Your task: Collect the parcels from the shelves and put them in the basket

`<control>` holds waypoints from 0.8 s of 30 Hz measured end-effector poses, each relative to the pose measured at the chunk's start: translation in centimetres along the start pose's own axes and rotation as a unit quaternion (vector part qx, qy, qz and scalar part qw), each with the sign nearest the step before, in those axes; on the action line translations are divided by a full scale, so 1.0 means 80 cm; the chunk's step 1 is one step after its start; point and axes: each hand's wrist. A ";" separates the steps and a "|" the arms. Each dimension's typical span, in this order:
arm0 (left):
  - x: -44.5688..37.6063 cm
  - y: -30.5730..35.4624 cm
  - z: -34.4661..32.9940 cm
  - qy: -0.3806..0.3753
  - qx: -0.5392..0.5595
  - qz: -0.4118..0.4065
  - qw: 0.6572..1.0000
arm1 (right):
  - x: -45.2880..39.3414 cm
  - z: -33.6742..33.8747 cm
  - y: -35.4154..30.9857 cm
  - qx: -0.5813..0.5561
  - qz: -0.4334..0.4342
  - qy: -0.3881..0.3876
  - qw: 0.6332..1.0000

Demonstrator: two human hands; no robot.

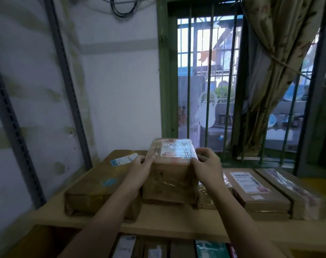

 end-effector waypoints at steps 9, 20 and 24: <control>0.006 0.019 0.010 -0.025 0.212 -0.073 0.974 | 0.021 0.015 -0.044 -0.148 0.079 0.013 0.986; 0.011 0.018 0.031 -0.003 0.267 -0.140 0.953 | 0.029 0.011 -0.053 -0.086 0.128 -0.095 0.983; 0.015 0.024 0.042 0.027 0.223 -0.181 0.958 | 0.030 0.006 -0.063 0.012 0.162 -0.135 0.978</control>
Point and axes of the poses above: each hand's wrist, its own x-axis away from the middle knuckle, its own z-axis out of the back of the hand, y = z × x, and after that the axes turned 9 degrees about -y, right-handed
